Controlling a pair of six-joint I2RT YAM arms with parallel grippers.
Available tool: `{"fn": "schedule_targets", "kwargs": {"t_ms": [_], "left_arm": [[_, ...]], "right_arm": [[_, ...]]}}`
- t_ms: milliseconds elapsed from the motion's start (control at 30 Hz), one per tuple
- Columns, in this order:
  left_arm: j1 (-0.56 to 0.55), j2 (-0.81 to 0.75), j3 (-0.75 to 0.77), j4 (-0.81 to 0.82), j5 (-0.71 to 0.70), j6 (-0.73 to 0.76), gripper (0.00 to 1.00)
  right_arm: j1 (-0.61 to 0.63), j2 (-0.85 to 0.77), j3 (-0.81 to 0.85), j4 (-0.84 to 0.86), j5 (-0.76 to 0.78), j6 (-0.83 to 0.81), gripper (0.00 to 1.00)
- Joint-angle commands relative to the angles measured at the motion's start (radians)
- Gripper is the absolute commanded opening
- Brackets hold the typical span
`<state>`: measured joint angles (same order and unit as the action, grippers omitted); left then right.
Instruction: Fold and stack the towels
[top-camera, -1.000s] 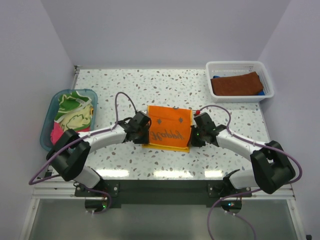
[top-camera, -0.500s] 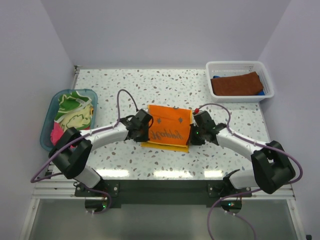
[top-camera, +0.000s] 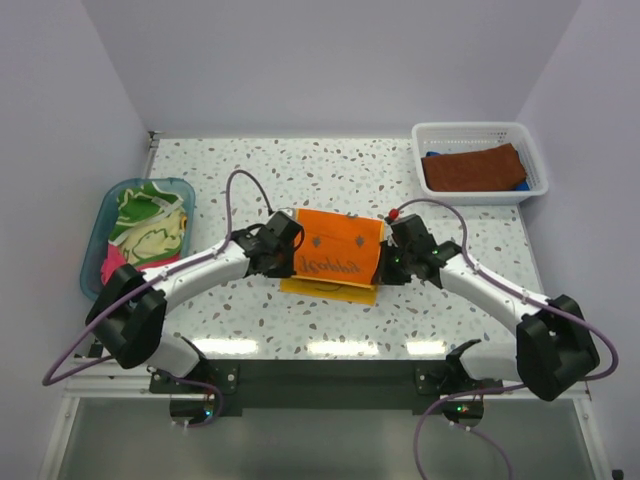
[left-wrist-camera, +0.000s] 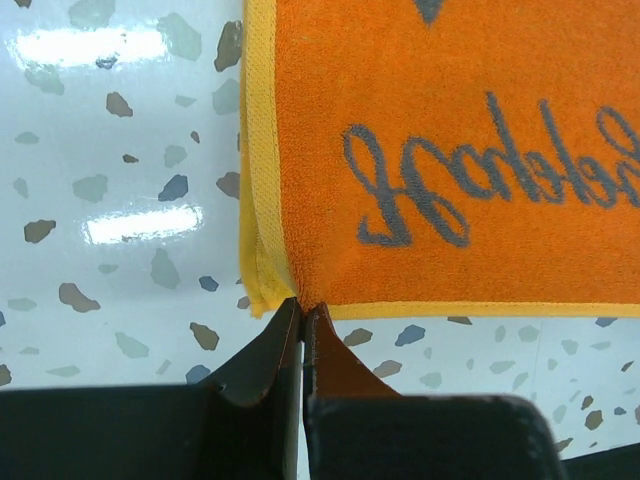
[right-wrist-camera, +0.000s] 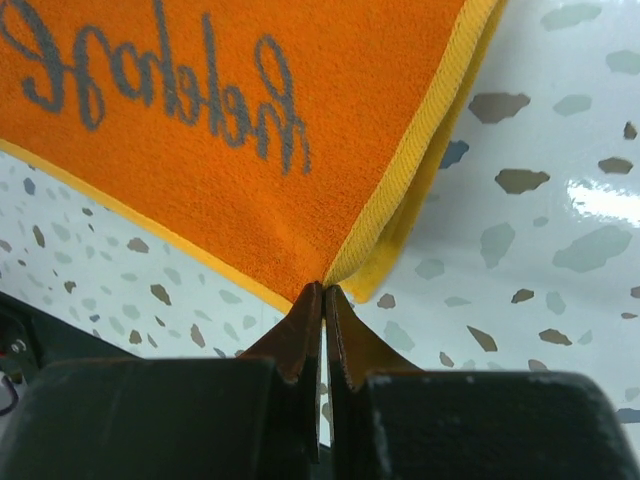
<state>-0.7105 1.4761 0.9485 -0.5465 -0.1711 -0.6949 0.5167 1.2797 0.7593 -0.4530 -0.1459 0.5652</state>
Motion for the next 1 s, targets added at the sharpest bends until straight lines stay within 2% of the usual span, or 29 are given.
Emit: {"fn": "schedule_targets", "kwargs": {"t_ms": [0, 200, 500, 600, 700, 733, 833, 967], "left_arm": [[-0.007, -0.007, -0.054, -0.006, -0.008, 0.017, 0.0], [-0.01, 0.062, -0.089, 0.033, -0.022, 0.026, 0.0], [-0.029, 0.079, -0.108, 0.042, -0.025, 0.014, 0.02], [-0.035, 0.075, -0.106, 0.036, -0.03, 0.006, 0.09], [-0.044, 0.059, -0.091, 0.007, -0.048, -0.005, 0.22], [-0.049, 0.044, -0.086, -0.015, -0.056, -0.006, 0.29], [-0.06, 0.012, -0.062, -0.059, -0.097, -0.023, 0.39], [-0.067, -0.029, -0.056, -0.098, -0.129, -0.04, 0.48]], "right_arm": [[0.002, -0.005, -0.064, 0.016, -0.052, 0.007, 0.0], [0.002, 0.087, -0.13, 0.111, -0.058, 0.015, 0.01], [0.002, 0.109, -0.135, 0.103, -0.004, -0.002, 0.01], [0.002, 0.096, -0.123, 0.079, 0.005, -0.007, 0.07], [0.002, 0.069, -0.104, 0.048, 0.009, -0.011, 0.17], [0.002, 0.049, -0.098, 0.039, 0.012, -0.013, 0.19], [0.002, 0.009, -0.069, -0.006, 0.028, -0.025, 0.26], [0.003, -0.025, -0.034, -0.07, 0.048, -0.042, 0.32]]}}
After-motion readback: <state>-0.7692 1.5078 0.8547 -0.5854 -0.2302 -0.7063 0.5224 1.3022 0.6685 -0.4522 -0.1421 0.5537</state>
